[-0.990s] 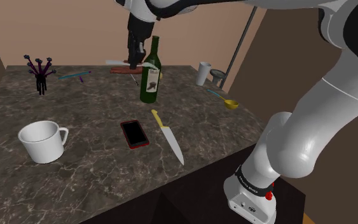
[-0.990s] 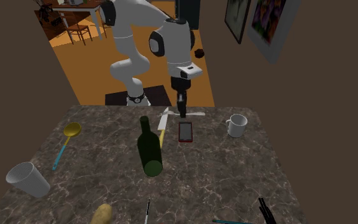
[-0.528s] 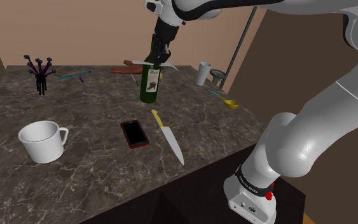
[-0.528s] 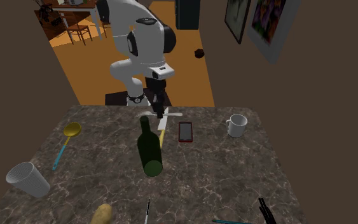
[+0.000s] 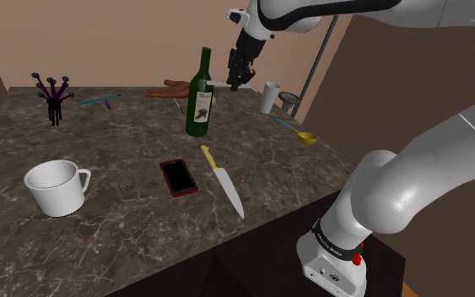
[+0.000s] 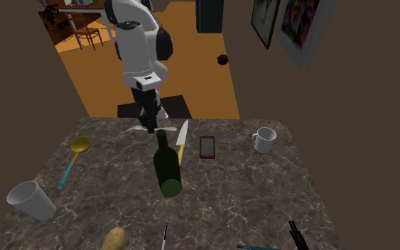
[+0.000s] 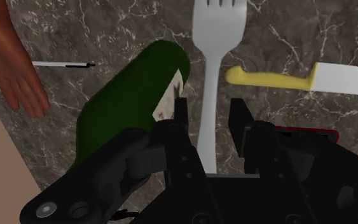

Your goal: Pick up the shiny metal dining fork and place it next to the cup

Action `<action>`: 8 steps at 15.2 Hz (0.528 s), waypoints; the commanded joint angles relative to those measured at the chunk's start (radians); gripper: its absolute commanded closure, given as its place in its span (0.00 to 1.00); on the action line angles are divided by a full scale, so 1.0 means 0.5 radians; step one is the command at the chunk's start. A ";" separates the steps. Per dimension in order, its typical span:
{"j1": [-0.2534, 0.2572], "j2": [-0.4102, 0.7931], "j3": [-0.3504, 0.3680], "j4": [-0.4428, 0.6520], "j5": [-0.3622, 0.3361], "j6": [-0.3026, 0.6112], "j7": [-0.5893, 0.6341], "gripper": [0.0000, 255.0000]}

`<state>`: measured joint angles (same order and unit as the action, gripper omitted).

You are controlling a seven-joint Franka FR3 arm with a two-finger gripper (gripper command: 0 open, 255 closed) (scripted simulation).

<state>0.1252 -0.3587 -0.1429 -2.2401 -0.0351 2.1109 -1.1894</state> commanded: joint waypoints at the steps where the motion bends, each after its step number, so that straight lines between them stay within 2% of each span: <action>1: -0.037 -0.041 -0.073 -0.026 -0.008 -0.011 -0.107 1.00; 8: -0.157 -0.097 -0.326 -0.044 -0.039 -0.045 -0.457 1.00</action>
<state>0.0572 -0.3911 -0.2888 -2.2557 -0.0497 2.0974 -1.3921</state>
